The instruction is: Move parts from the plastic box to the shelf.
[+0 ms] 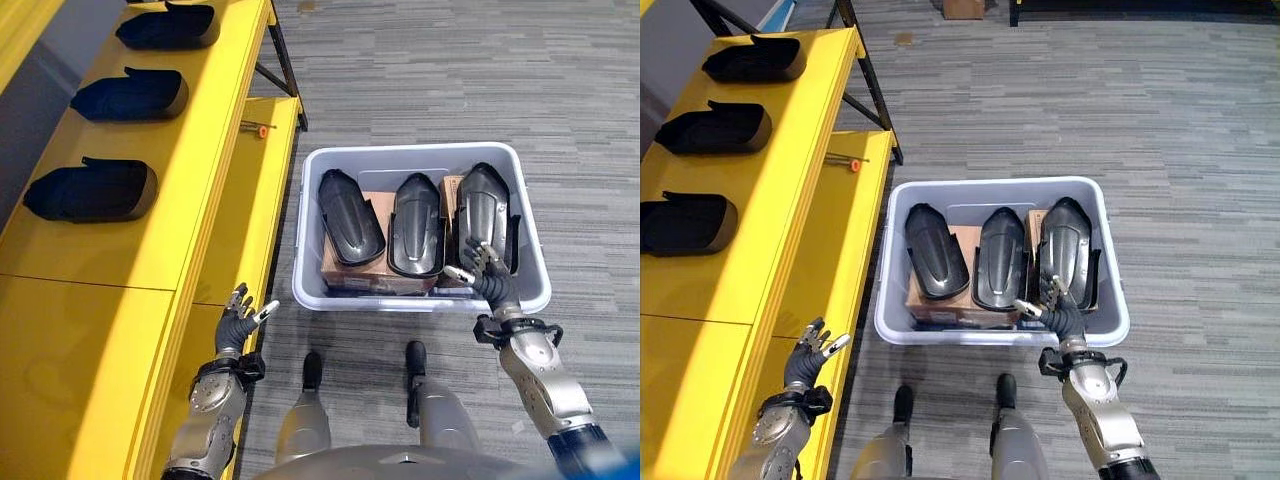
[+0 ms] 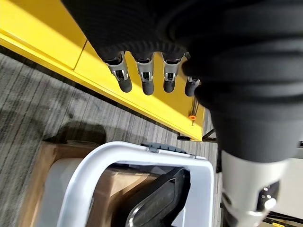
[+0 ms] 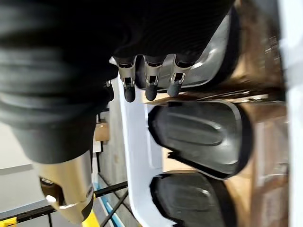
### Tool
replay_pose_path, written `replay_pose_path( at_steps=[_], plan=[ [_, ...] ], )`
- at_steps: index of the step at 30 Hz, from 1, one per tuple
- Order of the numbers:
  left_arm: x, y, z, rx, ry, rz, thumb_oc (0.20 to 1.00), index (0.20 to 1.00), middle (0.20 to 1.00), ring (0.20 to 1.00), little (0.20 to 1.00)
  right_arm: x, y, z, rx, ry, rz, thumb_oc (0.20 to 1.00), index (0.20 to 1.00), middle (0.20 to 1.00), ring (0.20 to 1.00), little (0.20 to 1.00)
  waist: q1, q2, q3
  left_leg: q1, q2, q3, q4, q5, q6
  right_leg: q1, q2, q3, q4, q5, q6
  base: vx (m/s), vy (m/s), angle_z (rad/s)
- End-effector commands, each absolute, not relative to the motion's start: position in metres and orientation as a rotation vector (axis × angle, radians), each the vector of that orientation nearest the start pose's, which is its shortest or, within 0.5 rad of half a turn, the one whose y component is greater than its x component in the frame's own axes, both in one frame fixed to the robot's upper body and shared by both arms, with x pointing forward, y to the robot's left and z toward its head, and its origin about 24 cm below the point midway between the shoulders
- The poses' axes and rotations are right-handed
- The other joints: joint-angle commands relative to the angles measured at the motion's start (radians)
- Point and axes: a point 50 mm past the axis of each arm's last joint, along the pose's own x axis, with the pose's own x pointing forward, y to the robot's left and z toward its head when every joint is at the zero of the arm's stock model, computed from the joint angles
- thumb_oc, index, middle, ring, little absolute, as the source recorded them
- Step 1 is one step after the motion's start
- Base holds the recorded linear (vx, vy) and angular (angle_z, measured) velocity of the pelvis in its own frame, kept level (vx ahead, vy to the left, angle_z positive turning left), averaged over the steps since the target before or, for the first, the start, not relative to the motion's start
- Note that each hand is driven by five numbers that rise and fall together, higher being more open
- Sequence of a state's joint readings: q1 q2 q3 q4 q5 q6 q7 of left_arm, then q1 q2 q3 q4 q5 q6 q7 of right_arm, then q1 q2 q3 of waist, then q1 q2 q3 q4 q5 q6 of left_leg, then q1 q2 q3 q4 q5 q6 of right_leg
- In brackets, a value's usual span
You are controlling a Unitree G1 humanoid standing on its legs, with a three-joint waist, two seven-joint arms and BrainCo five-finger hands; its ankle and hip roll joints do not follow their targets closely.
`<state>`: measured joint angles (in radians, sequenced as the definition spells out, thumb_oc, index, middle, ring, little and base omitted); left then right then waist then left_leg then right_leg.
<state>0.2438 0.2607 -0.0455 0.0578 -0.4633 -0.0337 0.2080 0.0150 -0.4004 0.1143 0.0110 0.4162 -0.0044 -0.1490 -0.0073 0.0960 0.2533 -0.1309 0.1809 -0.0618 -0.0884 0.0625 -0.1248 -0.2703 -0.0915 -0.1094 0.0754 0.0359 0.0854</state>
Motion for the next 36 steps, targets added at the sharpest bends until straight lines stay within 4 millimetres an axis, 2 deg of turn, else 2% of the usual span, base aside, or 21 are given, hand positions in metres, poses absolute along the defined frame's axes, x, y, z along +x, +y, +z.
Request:
replay_pose_path(
  at_steps=[1,2,3,4,6,7,8,10,15,23,28,32,36],
  plan=[
    [0.207,0.232,0.027,-0.169,0.049,0.321,1.000,1.000,1.000,1.000,1.000,0.261,-0.211,0.098,-0.015,-0.218,-0.106,1.000,1.000,1.000,1.000,1.000,0.023,-0.026,-0.001,-0.003,-0.004,-0.020,0.001,-0.005,0.009,-0.046,-0.070,0.002,-0.023,0.058,0.078,-0.06,0.022,-0.05],
    [0.207,0.232,0.027,-0.169,0.049,0.321,1.000,1.000,1.000,1.000,1.000,0.261,-0.211,0.098,-0.015,-0.218,-0.106,1.000,1.000,1.000,1.000,1.000,0.023,-0.026,-0.002,-0.003,-0.004,-0.020,0.001,-0.005,0.009,-0.047,-0.070,0.003,-0.023,0.058,0.078,-0.06,0.029,-0.14],
    [0.209,0.234,0.036,-0.168,0.003,0.325,1.000,1.000,1.000,1.000,1.000,0.270,-0.214,0.120,-0.068,-0.306,-0.134,1.000,1.000,1.000,1.000,1.000,0.028,-0.024,0.012,-0.018,-0.011,-0.007,0.001,-0.004,0.011,-0.065,-0.070,0.010,-0.032,0.068,0.081,-0.03,0.015,-0.14],
    [0.209,0.234,0.036,-0.169,0.002,0.325,1.000,1.000,1.000,1.000,1.000,0.270,-0.214,0.120,-0.068,-0.307,-0.134,1.000,1.000,1.000,1.000,1.000,0.028,-0.024,0.013,-0.019,-0.011,-0.006,0.001,-0.004,0.011,-0.066,-0.070,0.011,-0.032,0.069,0.081,-0.04,0.028,-0.16],
    [0.212,0.233,0.044,-0.161,-0.033,0.321,1.000,1.000,1.000,1.000,1.000,0.276,-0.215,0.141,-0.126,-0.393,-0.156,1.000,1.000,1.000,1.000,1.000,0.031,-0.020,0.025,-0.029,-0.016,0.001,0.001,-0.006,0.012,-0.081,-0.072,0.015,-0.034,0.075,0.084,-0.02,0.030,-0.07],
    [0.212,0.233,0.044,-0.162,-0.035,0.322,1.000,1.000,1.000,1.000,1.000,0.277,-0.214,0.141,-0.127,-0.394,-0.156,1.000,1.000,1.000,1.000,1.000,0.032,-0.020,0.025,-0.029,-0.017,0.002,0.001,-0.006,0.013,-0.083,-0.072,0.016,-0.033,0.075,0.084,-0.03,0.039,-0.03],
    [0.215,0.231,0.050,-0.163,-0.065,0.306,1.000,1.000,1.000,1.000,1.000,0.284,-0.217,0.155,-0.163,-0.443,-0.186,1.000,1.000,1.000,1.000,1.000,0.036,-0.014,0.035,-0.042,-0.023,0.006,0.001,-0.004,0.012,-0.097,-0.074,0.018,-0.034,0.081,0.086,-0.02,0.029,-0.03],
    [0.217,0.230,0.053,-0.163,-0.079,0.296,1.000,1.000,1.000,1.000,1.000,0.288,-0.218,0.161,-0.177,-0.461,-0.208,1.000,1.000,1.000,1.000,1.000,0.037,-0.013,0.039,-0.048,-0.025,0.009,0.001,-0.004,0.013,-0.105,-0.076,0.019,-0.034,0.083,0.086,-0.01,0.019,-0.11],
    [0.231,0.214,0.078,-0.157,-0.190,0.205,1.000,1.000,1.000,1.000,1.000,0.302,-0.223,0.193,-0.242,-0.574,-0.304,1.000,1.000,1.000,1.000,1.000,0.041,-0.002,0.076,-0.072,-0.039,0.023,0.001,-0.005,0.014,-0.141,-0.084,0.026,-0.035,0.091,0.090,0.00,0.022,-0.07],
    [0.240,0.200,0.089,-0.172,-0.239,0.148,1.000,1.000,1.000,1.000,1.000,0.319,-0.236,0.205,-0.329,-0.586,-0.472,1.000,1.000,1.000,1.000,1.000,0.041,0.008,0.109,-0.083,-0.039,0.039,0.001,-0.012,0.015,-0.186,-0.088,0.027,-0.010,0.088,0.097,0.01,0.009,-0.07],
    [0.241,0.196,0.089,-0.183,-0.235,0.131,1.000,1.000,1.000,1.000,1.000,0.334,-0.243,0.197,-0.308,-0.499,-0.499,1.000,1.000,1.000,1.000,1.000,0.046,0.014,0.122,-0.089,-0.037,0.043,0.001,-0.013,0.014,-0.206,-0.089,0.025,0.001,0.087,0.099,0.01,0.000,-0.04],
    [0.239,0.196,0.087,-0.180,-0.226,0.122,1.000,1.000,1.000,1.000,1.000,0.344,-0.250,0.198,-0.426,-0.457,-0.535,1.000,1.000,1.000,1.000,1.000,0.058,0.020,0.128,-0.096,-0.037,0.044,0.001,-0.010,0.012,-0.221,-0.090,0.020,0.006,0.088,0.100,0.00,-0.003,-0.01],
    [0.240,0.192,0.089,-0.195,-0.238,0.109,1.000,1.000,1.000,1.000,1.000,0.354,-0.254,0.195,-0.437,-0.407,-0.561,1.000,1.000,1.000,1.000,1.000,0.064,0.030,0.138,-0.107,-0.038,0.042,0.001,-0.007,0.010,-0.234,-0.097,0.014,0.015,0.086,0.099,0.00,0.000,0.00]
  ],
)
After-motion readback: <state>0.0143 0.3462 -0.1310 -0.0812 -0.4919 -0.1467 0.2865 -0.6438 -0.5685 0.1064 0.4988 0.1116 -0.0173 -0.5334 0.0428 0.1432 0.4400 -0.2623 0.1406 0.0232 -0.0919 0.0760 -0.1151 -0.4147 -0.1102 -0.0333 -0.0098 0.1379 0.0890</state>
